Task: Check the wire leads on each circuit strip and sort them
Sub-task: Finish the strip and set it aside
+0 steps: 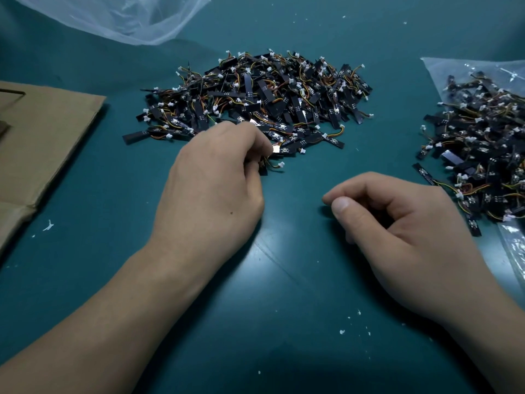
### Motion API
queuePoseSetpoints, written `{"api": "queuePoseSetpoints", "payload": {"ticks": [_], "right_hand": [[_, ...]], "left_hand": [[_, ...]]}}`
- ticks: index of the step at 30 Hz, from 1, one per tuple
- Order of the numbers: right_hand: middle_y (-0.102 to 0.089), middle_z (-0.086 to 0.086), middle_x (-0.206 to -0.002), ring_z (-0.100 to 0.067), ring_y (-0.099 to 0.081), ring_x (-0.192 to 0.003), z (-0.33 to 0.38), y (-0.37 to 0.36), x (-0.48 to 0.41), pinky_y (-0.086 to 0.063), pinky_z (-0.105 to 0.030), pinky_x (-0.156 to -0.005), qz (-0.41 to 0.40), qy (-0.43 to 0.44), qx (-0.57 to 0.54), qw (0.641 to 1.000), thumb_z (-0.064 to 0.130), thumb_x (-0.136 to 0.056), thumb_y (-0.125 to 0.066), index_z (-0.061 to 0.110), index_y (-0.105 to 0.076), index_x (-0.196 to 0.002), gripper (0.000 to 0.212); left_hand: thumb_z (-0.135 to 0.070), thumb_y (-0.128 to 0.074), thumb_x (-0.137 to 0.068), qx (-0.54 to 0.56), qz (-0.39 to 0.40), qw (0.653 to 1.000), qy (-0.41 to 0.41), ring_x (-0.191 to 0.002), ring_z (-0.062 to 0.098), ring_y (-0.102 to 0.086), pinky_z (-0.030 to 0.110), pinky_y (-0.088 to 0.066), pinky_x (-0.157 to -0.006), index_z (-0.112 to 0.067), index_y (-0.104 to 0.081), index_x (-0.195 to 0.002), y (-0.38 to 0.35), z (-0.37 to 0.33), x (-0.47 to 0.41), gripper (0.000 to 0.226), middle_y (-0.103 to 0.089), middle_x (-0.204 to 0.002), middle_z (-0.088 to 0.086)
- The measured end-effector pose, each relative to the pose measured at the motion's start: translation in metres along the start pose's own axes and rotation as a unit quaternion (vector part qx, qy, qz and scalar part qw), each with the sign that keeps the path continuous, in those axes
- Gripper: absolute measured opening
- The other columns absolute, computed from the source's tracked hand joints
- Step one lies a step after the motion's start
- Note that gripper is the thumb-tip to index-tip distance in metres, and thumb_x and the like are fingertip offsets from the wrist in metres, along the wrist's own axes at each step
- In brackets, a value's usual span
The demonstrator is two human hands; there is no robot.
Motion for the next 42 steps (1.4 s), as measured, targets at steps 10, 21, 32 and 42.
{"api": "queuePoseSetpoints", "payload": {"ticks": [10,21,32,42], "right_hand": [[-0.068,0.012,-0.069,-0.016,-0.064,-0.061,0.0,0.0,0.0,-0.053,-0.039,-0.061,0.002,-0.003,0.001,1.0,0.039,-0.092,-0.061,0.034,-0.073,-0.089,0.014],[-0.063,0.014,-0.064,-0.015,-0.054,-0.052,-0.001,-0.001,0.0,-0.04,-0.029,-0.055,0.009,0.005,0.002,1.0,0.038,-0.088,-0.066,0.035,-0.072,-0.092,0.007],[-0.062,0.024,-0.069,-0.003,-0.056,-0.065,0.005,-0.004,-0.001,-0.051,-0.039,-0.063,0.047,0.024,0.083,0.995,0.041,-0.087,-0.065,0.046,-0.073,-0.099,0.016],[-0.06,0.008,-0.065,-0.013,-0.054,-0.057,0.001,-0.002,0.002,-0.048,-0.039,-0.054,-0.009,0.029,0.091,0.995,0.042,-0.091,-0.06,0.035,-0.063,-0.093,0.007]], "left_hand": [[0.015,-0.045,-0.067,0.11,0.049,0.989,-0.088,-0.082,0.006,-0.06,0.01,-0.044,-0.074,-0.014,-0.074,-0.094,0.004,-0.014,0.0,0.049,-0.065,-0.087,-0.012],[0.014,-0.073,-0.079,0.152,0.153,0.958,-0.188,-0.086,0.013,-0.067,0.032,-0.054,-0.074,-0.015,-0.074,-0.088,-0.002,-0.022,0.003,0.03,-0.068,-0.089,-0.002],[0.019,-0.065,-0.076,0.2,0.093,0.952,-0.213,-0.085,0.023,-0.063,0.036,-0.053,-0.072,-0.007,-0.068,-0.082,-0.005,-0.037,0.012,0.027,-0.063,-0.089,0.005],[-0.021,-0.075,-0.09,0.111,0.113,0.97,-0.185,-0.082,-0.003,-0.054,0.014,-0.043,-0.078,-0.019,-0.071,-0.101,-0.006,-0.032,0.013,0.013,-0.067,-0.091,-0.014]]}}
Point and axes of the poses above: each hand's wrist, its own x-axis away from the middle knuckle, its own y-axis out of the back of the hand, z = x × y, the point moved 4 cm from there along -x, towards the middle knuckle
